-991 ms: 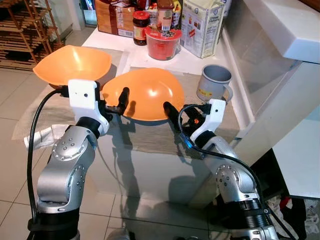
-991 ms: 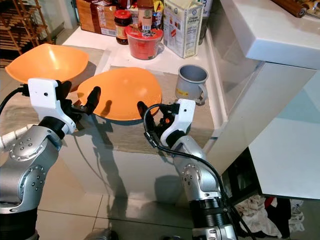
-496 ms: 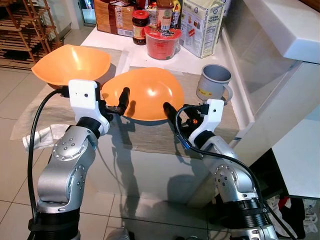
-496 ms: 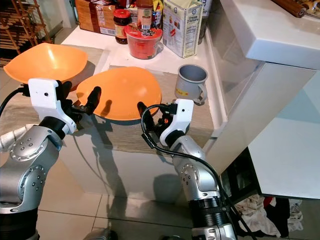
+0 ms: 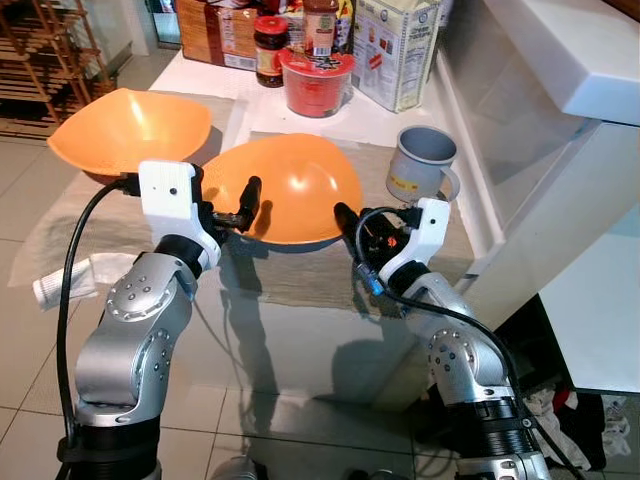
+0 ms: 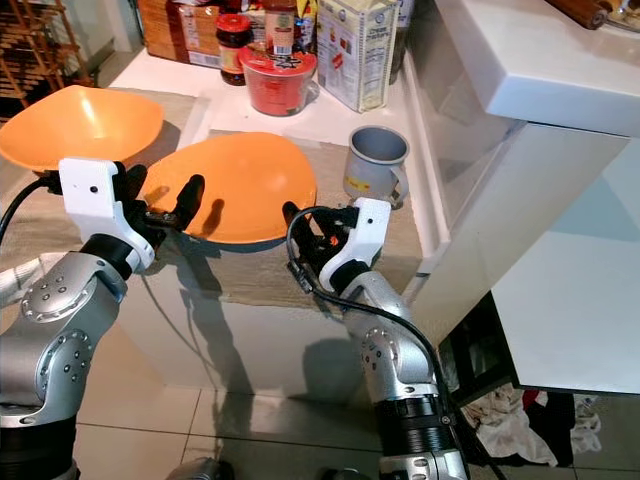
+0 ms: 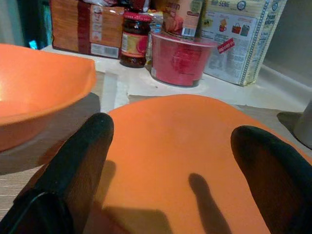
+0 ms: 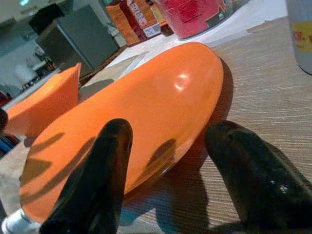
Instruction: Setting the table
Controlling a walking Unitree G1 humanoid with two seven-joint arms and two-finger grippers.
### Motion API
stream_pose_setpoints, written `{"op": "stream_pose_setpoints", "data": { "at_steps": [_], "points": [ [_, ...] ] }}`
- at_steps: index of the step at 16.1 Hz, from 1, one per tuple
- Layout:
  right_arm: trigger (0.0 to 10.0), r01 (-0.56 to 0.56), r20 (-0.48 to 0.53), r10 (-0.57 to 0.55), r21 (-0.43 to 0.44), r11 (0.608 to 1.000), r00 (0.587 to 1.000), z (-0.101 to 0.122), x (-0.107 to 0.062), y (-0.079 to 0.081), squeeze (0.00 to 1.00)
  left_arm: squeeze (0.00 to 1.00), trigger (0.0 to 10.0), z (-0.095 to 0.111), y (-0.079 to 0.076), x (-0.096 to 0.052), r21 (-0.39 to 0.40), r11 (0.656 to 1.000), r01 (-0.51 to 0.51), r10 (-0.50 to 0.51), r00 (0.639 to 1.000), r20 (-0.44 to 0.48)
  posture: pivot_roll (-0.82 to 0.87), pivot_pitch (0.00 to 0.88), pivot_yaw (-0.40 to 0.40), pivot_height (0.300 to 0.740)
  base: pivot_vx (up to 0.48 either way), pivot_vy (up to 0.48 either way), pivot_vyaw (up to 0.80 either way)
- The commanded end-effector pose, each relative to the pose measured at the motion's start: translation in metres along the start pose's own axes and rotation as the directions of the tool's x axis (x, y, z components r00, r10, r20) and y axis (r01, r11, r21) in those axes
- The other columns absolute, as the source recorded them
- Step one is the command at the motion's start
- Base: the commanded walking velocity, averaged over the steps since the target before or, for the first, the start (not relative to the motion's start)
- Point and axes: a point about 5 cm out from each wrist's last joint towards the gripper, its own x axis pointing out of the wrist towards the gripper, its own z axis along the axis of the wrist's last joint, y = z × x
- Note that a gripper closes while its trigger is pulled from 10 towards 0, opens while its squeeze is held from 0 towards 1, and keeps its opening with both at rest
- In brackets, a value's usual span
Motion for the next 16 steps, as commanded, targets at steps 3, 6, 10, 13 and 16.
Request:
{"op": "stream_pose_setpoints", "data": {
  "at_steps": [3, 6, 10, 13, 16],
  "points": [
    [0.0, 0.117, -0.105, -0.109, 0.07, 0.991, 0.988, -0.021, -0.014, -0.023, 0.0, 0.0, 10.0, 0.008, -0.002, 0.0, 0.002, 1.0, 0.009, -0.009, 1.0, 0.024, 0.15, 0.089, -0.053, 0.74, 0.0, 0.0, 0.0],
    [0.0, 0.131, -0.079, -0.122, 0.114, 0.985, 0.989, -0.014, -0.017, -0.027, 0.0, 0.0, 10.0, 0.008, -0.001, 0.0, 0.001, 1.0, 0.011, -0.011, 1.0, 0.023, 0.15, 0.082, -0.054, 0.74, 0.0, 0.0, 0.0],
    [0.0, 0.136, -0.047, -0.131, 0.141, 0.981, 0.99, -0.007, -0.019, -0.03, 0.0, 0.0, 10.0, 0.008, -0.002, 0.001, 0.0, 1.0, 0.016, -0.016, 1.0, 0.024, 0.14, 0.073, -0.055, 0.74, 0.0, 0.0, 0.0],
    [0.0, 0.13, -0.029, -0.127, 0.158, 0.979, 0.991, -0.002, -0.02, -0.031, 0.0, 0.0, 10.0, 0.008, -0.002, 0.002, -0.002, 1.0, 0.018, -0.018, 1.0, 0.026, 0.14, 0.072, -0.055, 0.74, 0.0, 0.0, 0.0],
    [0.0, 0.131, -0.025, -0.128, 0.17, 0.977, 0.991, -0.001, -0.022, -0.033, 0.0, 0.0, 10.0, 0.008, -0.003, 0.002, -0.006, 1.0, 0.022, -0.022, 0.999, 0.026, 0.14, 0.071, -0.055, 0.74, 0.0, 0.0, 0.0]
  ]
}}
